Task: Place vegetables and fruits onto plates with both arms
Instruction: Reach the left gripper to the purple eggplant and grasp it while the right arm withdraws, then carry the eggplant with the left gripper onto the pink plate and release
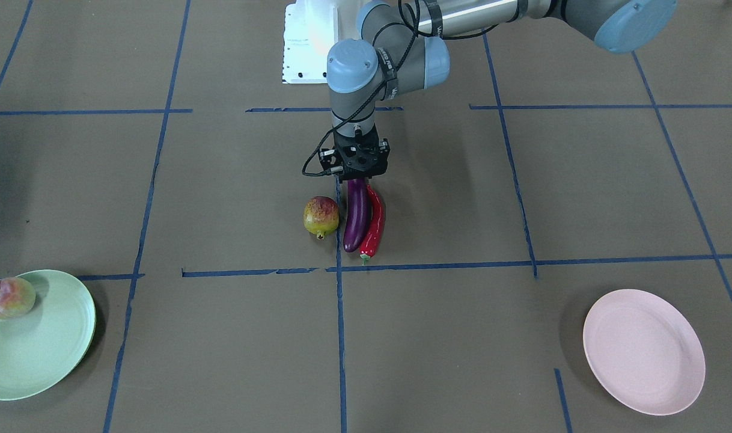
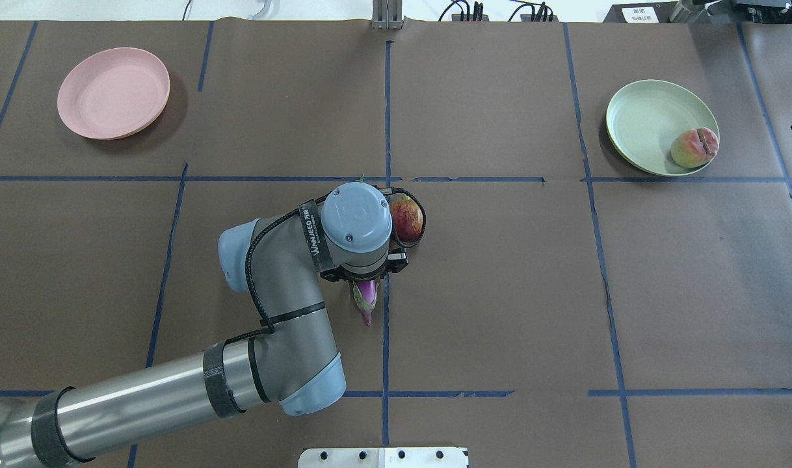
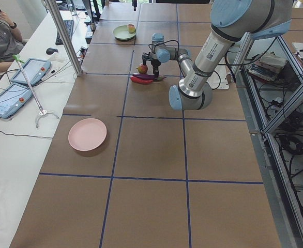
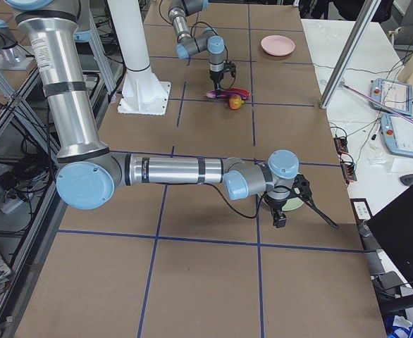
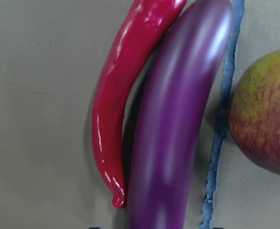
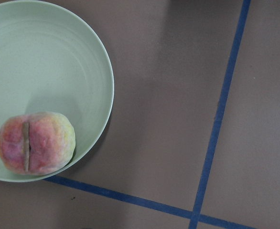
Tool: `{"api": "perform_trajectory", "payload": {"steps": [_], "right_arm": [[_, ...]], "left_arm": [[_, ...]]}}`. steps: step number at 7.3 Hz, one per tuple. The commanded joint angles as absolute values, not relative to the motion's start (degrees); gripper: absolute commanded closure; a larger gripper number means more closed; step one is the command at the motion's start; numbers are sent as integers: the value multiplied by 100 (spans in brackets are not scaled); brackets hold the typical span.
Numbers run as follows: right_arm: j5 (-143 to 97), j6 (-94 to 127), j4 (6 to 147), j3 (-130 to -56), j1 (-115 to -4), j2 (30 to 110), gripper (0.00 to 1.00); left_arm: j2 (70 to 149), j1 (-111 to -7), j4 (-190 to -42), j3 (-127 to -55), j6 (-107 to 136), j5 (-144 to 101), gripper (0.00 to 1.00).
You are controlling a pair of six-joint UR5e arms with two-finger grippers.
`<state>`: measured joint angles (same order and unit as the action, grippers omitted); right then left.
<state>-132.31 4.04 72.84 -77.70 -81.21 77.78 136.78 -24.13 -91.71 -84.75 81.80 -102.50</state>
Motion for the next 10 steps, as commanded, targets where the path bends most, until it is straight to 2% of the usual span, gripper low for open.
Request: {"api": "perform_trajectory", "payload": {"steps": [1,2,4,5,6,7,8,10], "right_arm": [[-13228,404,7286,-7770,-8121,7778,0],[-13228,404,7286,-7770,-8121,7778,0],[-13219,404,7286,-7770,-8121,7787,0],[-13236,404,7286,-7770,-8121,7796,0],[-13262,413,7286,-7770,-8121,7796,0],[-13280,430,7286,-7787,-8121,7796,0],[-13280,439,7286,-7822,-8121,7805,0],[-13280,448,7286,-7831,-8112,7796,0]], "left_arm": [[13650,-2417,-9115,-8551,8191,-10239,99],[13589,-2504,-9079,-8935,8200,-10265,100],[12924,-3186,-8747,-10233,8209,-10309,100],[12746,-3817,-8736,-10239,8183,-10727,100],[12588,-4746,-8789,-9856,7895,-11340,100],[12586,-5373,-8850,-9061,6744,-11764,100],[12603,-5796,-8877,-8348,5845,-11777,100],[12630,-6353,-10065,-6750,4837,-11777,100]]}}
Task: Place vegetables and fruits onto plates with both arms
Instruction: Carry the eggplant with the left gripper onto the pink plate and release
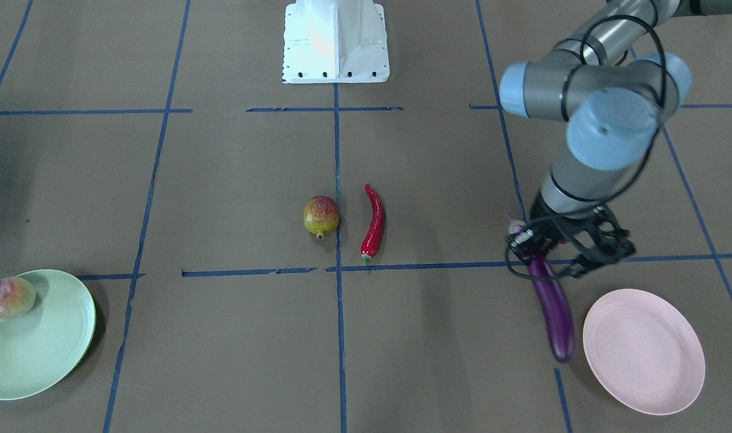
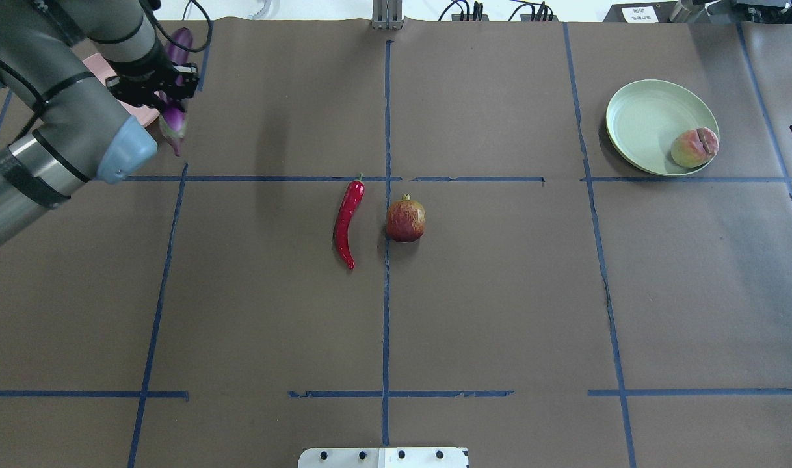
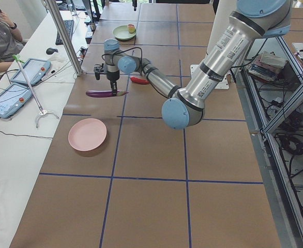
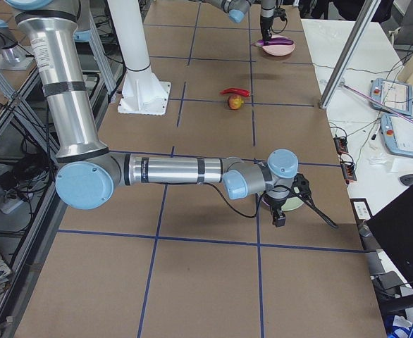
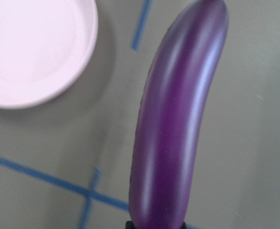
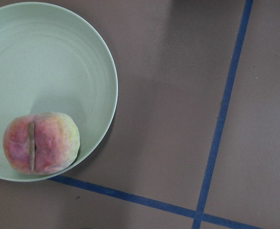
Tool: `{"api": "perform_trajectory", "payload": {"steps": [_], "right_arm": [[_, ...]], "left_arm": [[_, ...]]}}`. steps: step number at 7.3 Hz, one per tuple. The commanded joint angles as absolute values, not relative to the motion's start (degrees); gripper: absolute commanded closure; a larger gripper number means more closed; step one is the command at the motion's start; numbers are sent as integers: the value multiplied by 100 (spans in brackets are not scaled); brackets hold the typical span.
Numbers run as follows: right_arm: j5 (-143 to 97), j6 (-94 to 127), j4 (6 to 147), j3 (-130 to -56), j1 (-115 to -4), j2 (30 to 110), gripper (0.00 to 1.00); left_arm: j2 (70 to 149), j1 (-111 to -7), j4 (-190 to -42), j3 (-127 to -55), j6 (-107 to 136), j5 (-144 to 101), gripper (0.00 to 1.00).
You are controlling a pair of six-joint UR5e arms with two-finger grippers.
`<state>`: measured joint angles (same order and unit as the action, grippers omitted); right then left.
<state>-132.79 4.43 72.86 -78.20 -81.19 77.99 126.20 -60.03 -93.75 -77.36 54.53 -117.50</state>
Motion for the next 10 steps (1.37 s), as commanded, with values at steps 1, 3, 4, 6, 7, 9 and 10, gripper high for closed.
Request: {"api": "perform_trajectory", "payload": {"steps": [1,3,4,6,7,9,10], "right_arm": [[-13280,457,7295,-7840,-8104,7796,0],[-13280,457,7286,-7849,-8104,7787,0],[-13280,457,7286,-7849,-8104,7787,0],[-13280,692,7295,-7971,-7982,7770,0],[-13280,1190,7295,-8250,-7780,7770,0],[-13272,2419,7295,-8996,-7062,7761,0],[-13271,3017,7295,-9305,-6631,7700,0]], "left_arm": [[12691,-6424,-10873,-5810,4599,-11751,98],[12814,-6451,-11329,-5064,4404,-11725,92],[12832,-6573,-11320,-5063,4003,-11733,34],[12806,-7055,-11259,-5124,3388,-12615,0],[12640,-7293,-11259,-5315,2992,-12821,0],[11912,-7339,-11250,-6463,2883,-12911,0],[11474,-7330,-11250,-7060,2883,-13094,0]]}}
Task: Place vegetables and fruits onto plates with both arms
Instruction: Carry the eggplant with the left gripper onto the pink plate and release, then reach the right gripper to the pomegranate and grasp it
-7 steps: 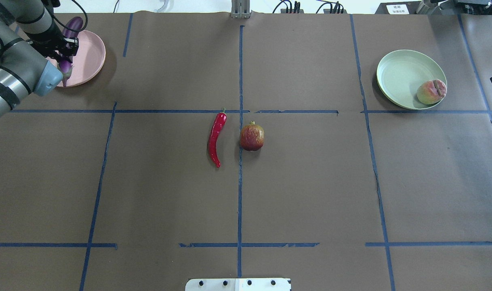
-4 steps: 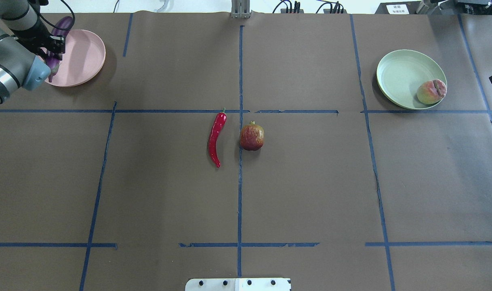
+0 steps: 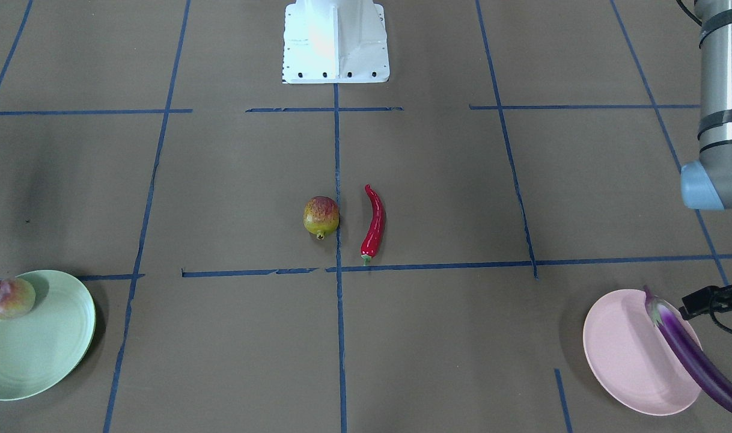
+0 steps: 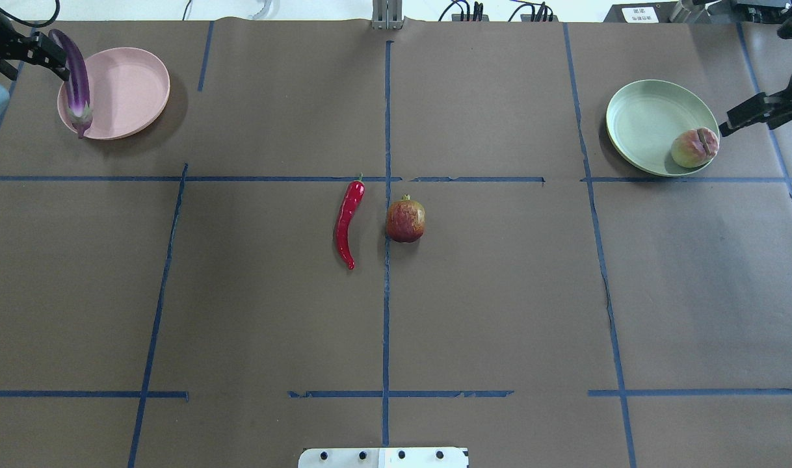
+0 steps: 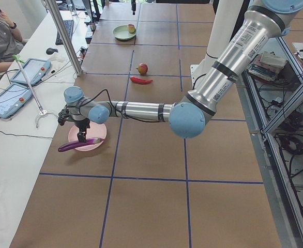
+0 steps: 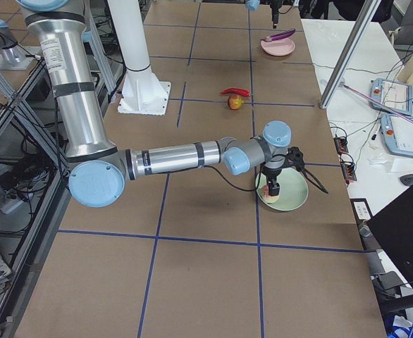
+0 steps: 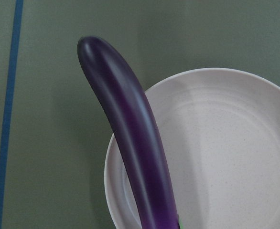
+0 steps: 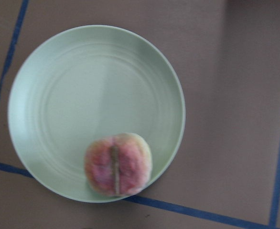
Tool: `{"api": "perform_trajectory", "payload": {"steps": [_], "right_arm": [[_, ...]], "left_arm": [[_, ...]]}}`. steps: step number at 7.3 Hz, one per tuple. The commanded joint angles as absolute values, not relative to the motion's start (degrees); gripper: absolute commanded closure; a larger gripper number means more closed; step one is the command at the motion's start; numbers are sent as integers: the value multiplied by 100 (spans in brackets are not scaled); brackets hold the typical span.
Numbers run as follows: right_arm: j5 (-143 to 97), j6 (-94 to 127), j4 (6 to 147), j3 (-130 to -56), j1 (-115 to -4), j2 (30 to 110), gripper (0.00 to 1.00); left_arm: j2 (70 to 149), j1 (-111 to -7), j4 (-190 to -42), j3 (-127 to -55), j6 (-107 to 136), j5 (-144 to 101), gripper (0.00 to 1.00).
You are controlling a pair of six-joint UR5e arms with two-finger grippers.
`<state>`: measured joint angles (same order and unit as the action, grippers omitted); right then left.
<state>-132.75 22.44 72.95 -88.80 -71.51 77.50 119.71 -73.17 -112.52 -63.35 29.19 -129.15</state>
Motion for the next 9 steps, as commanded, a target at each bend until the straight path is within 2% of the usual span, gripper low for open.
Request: {"api": "perform_trajectory", "payload": {"steps": [1,3,6,9], "right_arm": [[-13211,3676,7295,-9551,-6227,7534,0],[-12984,5029,7347,-9694,-5393,6920,0],[-11745,5860,8793,-9660,-4117,5489,0],[-10463,7194,9000,-9301,-3017,4635,0]], "left_arm": [[11183,-7330,-11233,-7519,2883,-13104,0],[11083,-7321,-10926,-7944,2935,-13096,0],[11013,-7278,-10925,-8033,2971,-13078,0],[11013,-7234,-10934,-8086,3182,-13078,0]]}}
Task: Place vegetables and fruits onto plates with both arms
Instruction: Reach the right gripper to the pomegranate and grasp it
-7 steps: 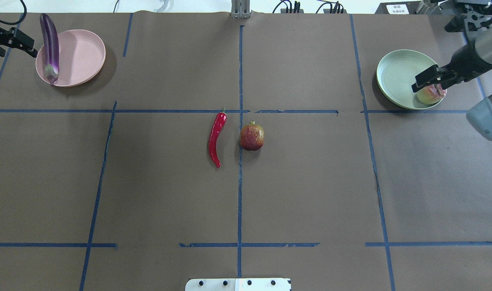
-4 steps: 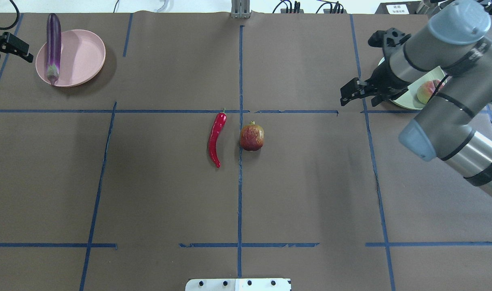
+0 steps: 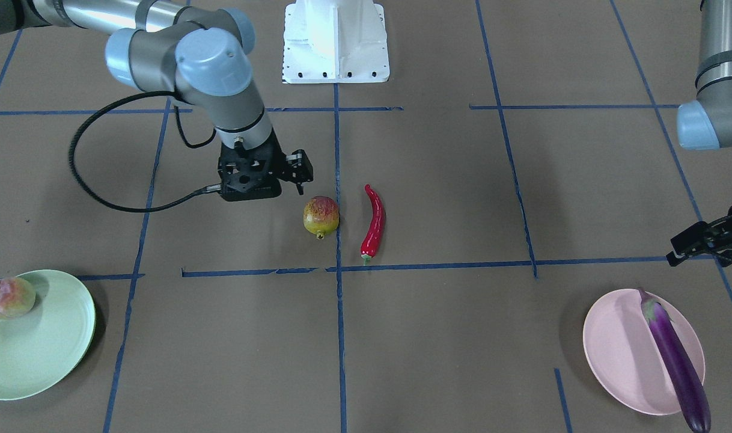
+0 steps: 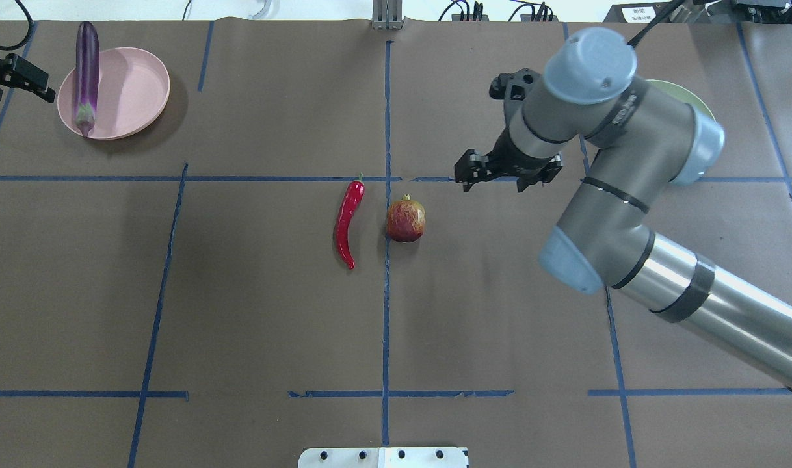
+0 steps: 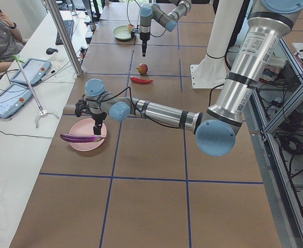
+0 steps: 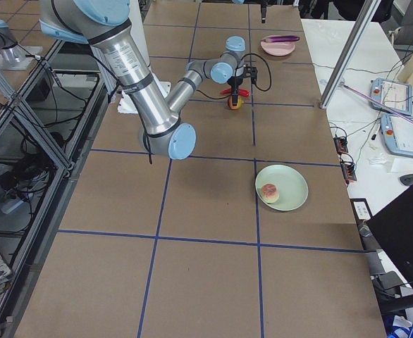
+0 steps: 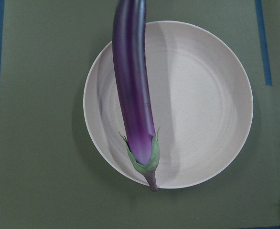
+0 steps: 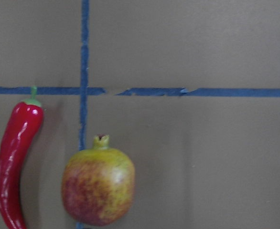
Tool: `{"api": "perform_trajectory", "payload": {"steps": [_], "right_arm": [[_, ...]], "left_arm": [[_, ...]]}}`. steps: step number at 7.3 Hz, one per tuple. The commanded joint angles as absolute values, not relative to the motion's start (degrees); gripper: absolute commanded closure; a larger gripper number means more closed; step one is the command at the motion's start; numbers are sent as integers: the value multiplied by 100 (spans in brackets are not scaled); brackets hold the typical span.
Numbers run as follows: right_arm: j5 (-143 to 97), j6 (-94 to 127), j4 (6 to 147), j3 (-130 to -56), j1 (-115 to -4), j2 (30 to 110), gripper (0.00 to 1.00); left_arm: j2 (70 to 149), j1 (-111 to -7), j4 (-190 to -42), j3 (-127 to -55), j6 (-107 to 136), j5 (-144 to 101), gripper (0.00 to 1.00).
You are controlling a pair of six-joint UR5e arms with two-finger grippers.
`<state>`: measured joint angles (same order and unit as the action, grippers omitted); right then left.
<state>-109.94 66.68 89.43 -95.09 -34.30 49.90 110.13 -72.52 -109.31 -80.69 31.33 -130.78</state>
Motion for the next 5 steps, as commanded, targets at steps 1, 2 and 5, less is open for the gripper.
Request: {"api": "perform_trajectory", "payload": {"steps": [1,2,5], "right_arm": [[-10337,7207,9000,-9012,-2928,4493,0],[-10136,7137,8991,-8809,-2875,4422,0],[-9967,6735,9000,-7815,-2874,3824,0]], "left_arm": [[11013,-7225,-10934,-8086,3182,-13078,0],[11013,-7207,-10934,-8103,3190,-13078,0],[10951,-7198,-10934,-8139,3208,-13061,0]]}}
